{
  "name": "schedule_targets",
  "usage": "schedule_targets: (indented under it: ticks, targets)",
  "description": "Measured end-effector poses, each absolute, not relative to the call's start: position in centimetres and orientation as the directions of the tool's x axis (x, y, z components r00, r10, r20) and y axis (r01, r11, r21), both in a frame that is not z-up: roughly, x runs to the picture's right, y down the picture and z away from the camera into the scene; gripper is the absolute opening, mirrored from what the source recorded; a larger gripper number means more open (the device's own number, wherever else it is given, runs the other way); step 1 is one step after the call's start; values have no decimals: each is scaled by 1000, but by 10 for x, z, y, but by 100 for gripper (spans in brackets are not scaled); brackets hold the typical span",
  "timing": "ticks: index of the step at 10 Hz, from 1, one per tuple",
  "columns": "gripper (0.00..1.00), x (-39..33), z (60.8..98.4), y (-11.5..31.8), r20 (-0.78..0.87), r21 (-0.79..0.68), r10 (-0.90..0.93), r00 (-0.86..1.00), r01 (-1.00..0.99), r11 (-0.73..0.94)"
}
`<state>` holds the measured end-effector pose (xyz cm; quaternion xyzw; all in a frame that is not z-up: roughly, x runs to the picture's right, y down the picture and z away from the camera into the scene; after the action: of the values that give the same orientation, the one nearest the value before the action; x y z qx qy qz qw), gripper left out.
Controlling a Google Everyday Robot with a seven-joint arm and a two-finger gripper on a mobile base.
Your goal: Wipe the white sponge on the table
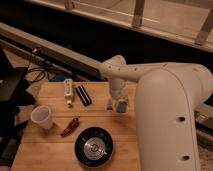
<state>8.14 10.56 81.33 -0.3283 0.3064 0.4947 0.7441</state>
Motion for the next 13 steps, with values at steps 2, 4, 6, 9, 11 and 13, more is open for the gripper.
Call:
schedule_targets:
  ticks: [2,4,6,9,11,13]
  targets:
    - [0,79,822,102,-751,-287,555,359,-933,215]
    - [0,67,841,89,-691,-382,614,382,-914,139]
    - [0,82,861,75,-660,-370,673,334,-924,97]
    - [0,114,887,60,-641,-275,726,249,-958,85]
    - [0,136,907,55,-645,-163,741,185,-981,103]
    - [0,165,922,55,-658,-52,744,114,-993,106]
